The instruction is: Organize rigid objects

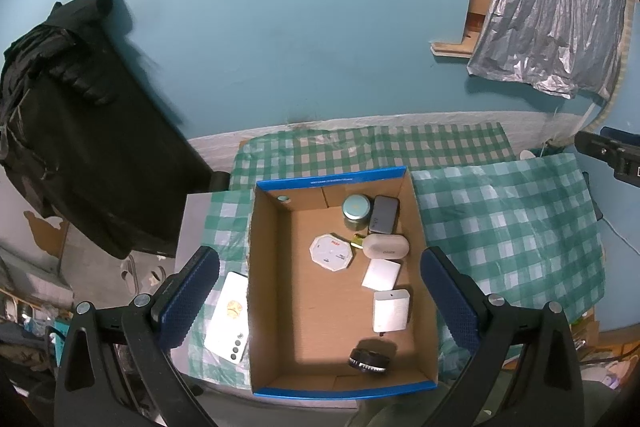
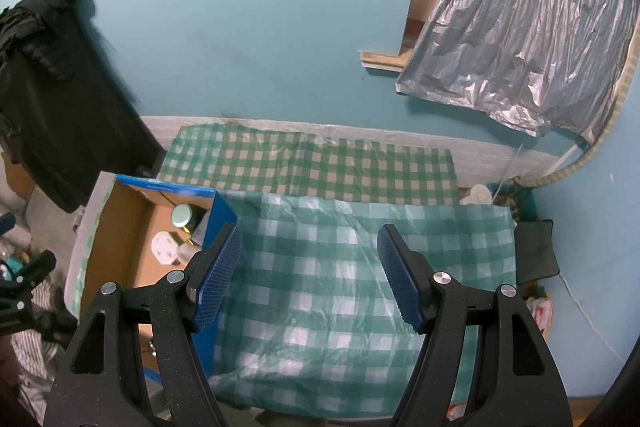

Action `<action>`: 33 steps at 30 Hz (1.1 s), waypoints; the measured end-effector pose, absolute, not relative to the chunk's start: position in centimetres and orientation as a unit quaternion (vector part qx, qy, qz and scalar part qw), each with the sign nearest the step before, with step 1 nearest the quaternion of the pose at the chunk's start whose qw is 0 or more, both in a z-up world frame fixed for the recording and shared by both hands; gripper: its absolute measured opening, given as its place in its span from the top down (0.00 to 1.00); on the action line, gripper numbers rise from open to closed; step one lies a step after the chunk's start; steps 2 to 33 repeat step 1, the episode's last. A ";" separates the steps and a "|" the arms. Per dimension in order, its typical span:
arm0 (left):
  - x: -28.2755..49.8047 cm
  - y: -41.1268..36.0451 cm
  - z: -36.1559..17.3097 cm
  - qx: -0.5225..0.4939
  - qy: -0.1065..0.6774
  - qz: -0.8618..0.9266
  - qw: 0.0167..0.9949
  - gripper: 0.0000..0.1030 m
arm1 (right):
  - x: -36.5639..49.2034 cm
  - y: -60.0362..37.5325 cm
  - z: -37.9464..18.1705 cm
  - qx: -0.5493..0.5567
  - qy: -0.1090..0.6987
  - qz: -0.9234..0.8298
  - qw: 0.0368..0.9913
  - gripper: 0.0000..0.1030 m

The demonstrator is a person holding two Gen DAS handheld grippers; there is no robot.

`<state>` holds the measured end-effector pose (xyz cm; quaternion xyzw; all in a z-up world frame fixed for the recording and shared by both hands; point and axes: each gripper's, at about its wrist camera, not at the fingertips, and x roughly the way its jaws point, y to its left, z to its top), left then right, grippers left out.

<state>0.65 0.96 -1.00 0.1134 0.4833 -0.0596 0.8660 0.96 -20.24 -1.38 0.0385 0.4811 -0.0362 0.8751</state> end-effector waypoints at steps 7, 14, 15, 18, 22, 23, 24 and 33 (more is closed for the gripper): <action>0.7 1.0 -1.0 0.114 0.483 -0.059 0.866 0.02 | 0.9 -20.3 -1.4 0.039 0.481 -0.036 0.875 0.32; 0.7 1.0 -1.0 0.114 0.483 -0.059 0.866 0.02 | 0.9 -20.3 -1.4 0.039 0.481 -0.036 0.875 0.32; 0.7 1.0 -1.0 0.114 0.483 -0.059 0.866 0.02 | 0.9 -20.3 -1.4 0.039 0.481 -0.036 0.875 0.32; 0.7 1.0 -1.0 0.114 0.483 -0.059 0.866 0.02 | 0.9 -20.3 -1.4 0.039 0.481 -0.036 0.875 0.32; 0.7 1.0 -1.0 0.114 0.483 -0.059 0.866 0.02 | 0.9 -20.3 -1.4 0.039 0.481 -0.036 0.875 0.32; 0.7 1.0 -1.0 0.114 0.483 -0.059 0.866 0.02 | 0.9 -20.3 -1.4 0.039 0.481 -0.036 0.875 0.32; 0.7 1.0 -1.0 0.114 0.483 -0.059 0.866 0.02 | 0.9 -20.3 -1.4 0.039 0.481 -0.036 0.875 0.32; 0.7 1.0 -1.0 0.114 0.483 -0.059 0.866 0.02 | 0.9 -20.3 -1.4 0.039 0.481 -0.036 0.875 0.32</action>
